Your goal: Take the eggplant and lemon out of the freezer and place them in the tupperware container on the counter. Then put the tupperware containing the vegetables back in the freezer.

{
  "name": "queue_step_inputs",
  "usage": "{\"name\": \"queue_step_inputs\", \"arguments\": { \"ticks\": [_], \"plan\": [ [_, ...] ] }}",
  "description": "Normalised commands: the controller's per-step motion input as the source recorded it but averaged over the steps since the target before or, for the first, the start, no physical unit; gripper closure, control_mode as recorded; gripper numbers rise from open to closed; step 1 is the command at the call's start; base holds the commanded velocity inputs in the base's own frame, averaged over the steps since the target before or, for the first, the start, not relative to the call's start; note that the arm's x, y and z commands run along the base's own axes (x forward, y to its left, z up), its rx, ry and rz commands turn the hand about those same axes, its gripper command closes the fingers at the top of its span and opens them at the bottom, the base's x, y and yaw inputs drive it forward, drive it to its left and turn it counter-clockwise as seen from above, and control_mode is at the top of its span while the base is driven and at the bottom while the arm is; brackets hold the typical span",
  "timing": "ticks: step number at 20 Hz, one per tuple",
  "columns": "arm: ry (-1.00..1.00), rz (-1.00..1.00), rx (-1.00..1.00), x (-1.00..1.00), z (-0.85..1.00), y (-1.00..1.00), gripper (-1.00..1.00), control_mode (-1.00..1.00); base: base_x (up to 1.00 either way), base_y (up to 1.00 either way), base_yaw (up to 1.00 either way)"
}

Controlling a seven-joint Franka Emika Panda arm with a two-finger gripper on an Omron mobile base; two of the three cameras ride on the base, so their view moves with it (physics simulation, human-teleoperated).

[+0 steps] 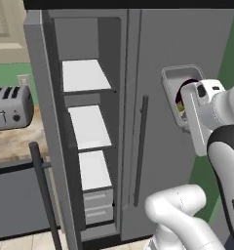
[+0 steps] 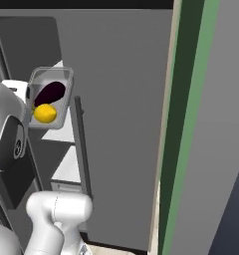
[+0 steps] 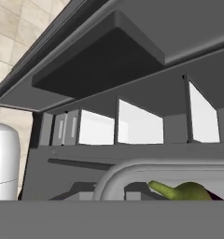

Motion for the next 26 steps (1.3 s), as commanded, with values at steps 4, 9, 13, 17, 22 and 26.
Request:
{"name": "queue_step_inputs", "arguments": {
  "ticks": [4,9,13,17,22,26],
  "plan": [
    [0.0,0.0,0.0,0.0,0.0,0.0,1.0,1.0,0.03,0.35,0.0],
    [0.0,0.0,0.0,0.0,0.0,0.0,1.0,1.0,0.0,0.33,0.0],
    [0.0,0.0,0.0,0.0,0.0,0.0,1.0,1.0,0.05,0.34,0.0],
    [0.0,0.0,0.0,0.0,0.0,0.0,1.0,1.0,0.08,0.35,0.0],
    [0.0,0.0,0.0,0.0,0.0,0.0,1.0,1.0,0.09,0.38,0.0],
    [0.0,0.0,0.0,0.0,0.0,0.0,1.0,1.0,0.13,0.28,0.0]
  ]
}}
